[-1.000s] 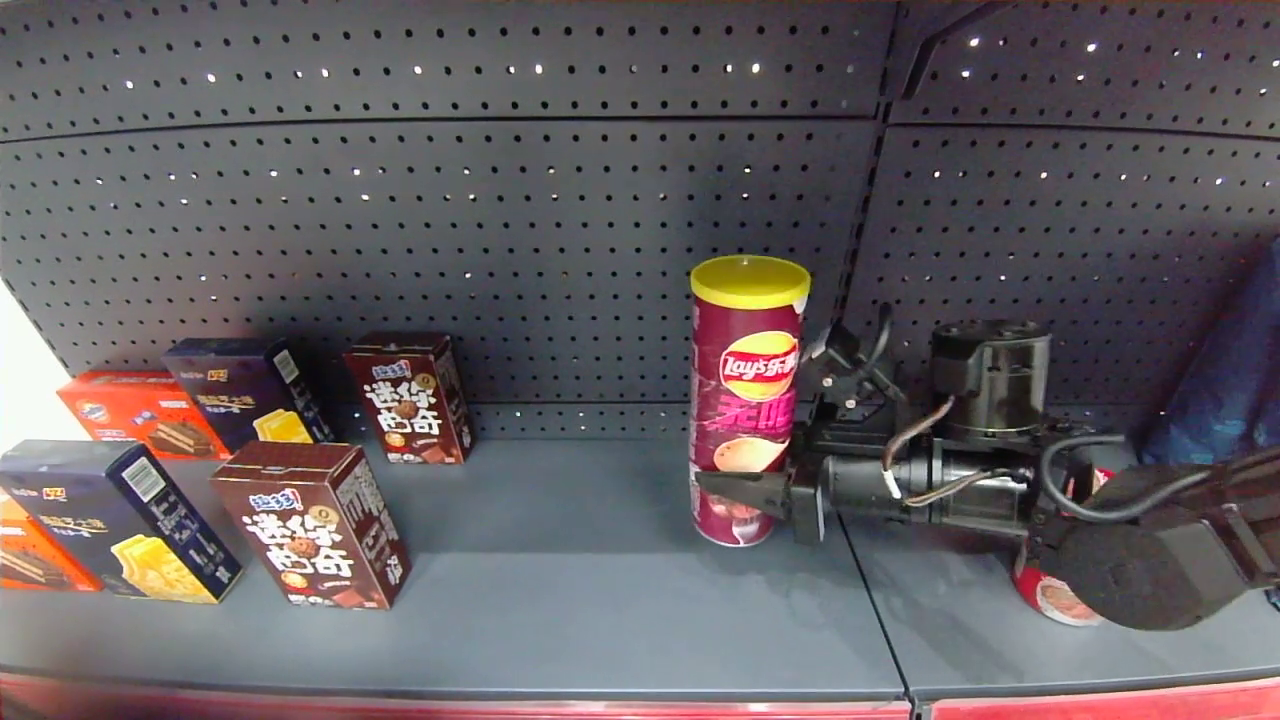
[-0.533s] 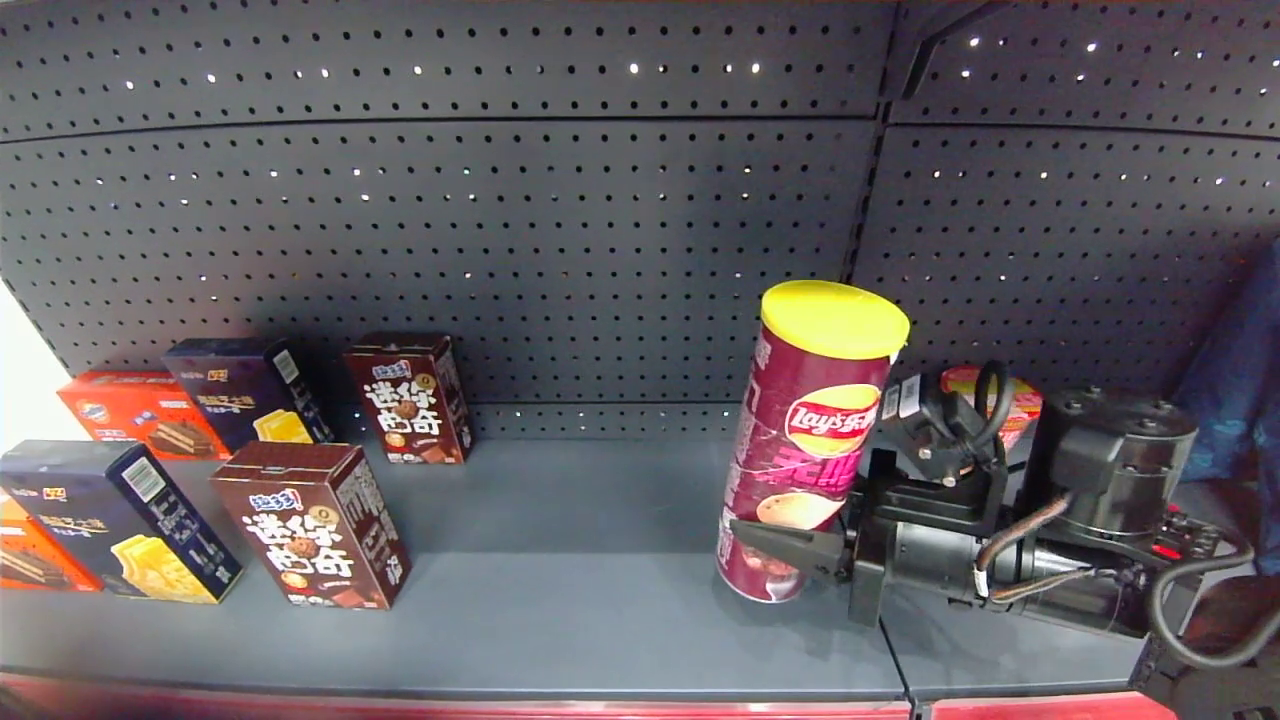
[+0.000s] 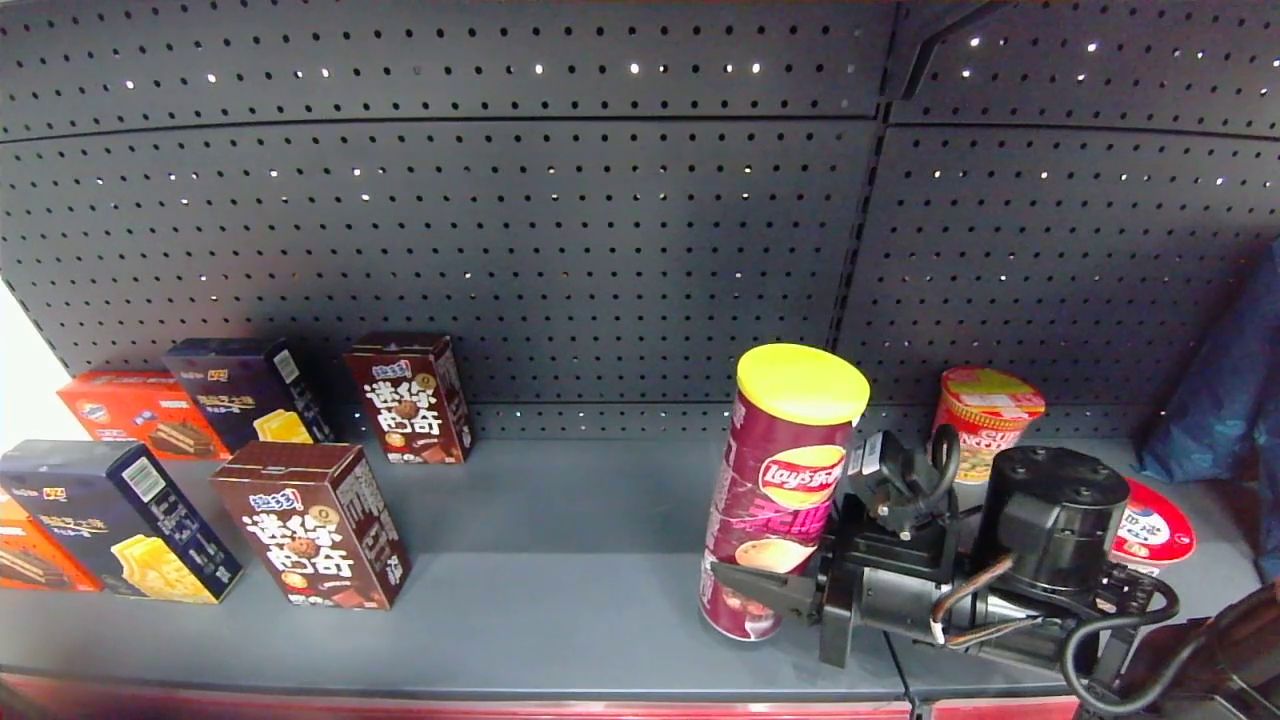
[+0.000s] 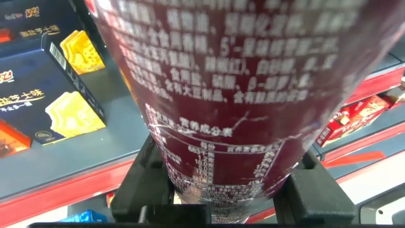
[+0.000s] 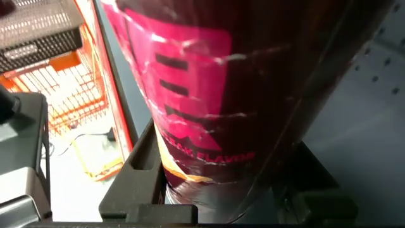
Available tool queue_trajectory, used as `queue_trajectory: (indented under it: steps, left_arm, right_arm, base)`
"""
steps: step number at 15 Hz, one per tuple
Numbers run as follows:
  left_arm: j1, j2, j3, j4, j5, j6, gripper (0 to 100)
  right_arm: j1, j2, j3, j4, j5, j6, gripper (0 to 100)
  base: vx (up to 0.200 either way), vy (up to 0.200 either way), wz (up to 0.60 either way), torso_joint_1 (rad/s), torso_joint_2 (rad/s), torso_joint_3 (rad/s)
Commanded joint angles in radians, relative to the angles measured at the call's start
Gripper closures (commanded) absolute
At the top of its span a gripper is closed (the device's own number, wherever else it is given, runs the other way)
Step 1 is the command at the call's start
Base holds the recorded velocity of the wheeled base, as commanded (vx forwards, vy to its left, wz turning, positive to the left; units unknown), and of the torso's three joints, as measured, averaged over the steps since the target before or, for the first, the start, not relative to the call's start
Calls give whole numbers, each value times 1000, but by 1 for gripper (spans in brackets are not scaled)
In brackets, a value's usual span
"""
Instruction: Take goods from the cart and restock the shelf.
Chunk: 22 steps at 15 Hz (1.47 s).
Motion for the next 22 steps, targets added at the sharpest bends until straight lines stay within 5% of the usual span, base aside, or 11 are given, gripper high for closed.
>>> queue_trajectory:
  steps: [1,17,18,22]
  left_arm:
    - [3,-1,7,0,0,0,100]
    - [6,-74,18,60,0,0,100]
    - [4,-77,7,78,0,0,100]
    - [3,-77,-2,84,-2,0,100]
  right_arm:
    - [8,50,0,-5,1,-2,100]
    - [23,218,-29,-141,1,-7,100]
    - [28,211,-30,-140,-1,-7,0]
    - [29,146,5,-140,-7,-8,0]
  base:
    - [0,0,0,0,0,0]
    - [0,0,0,0,0,0]
    - [0,0,0,0,0,0]
    - [0,0,0,0,0,0]
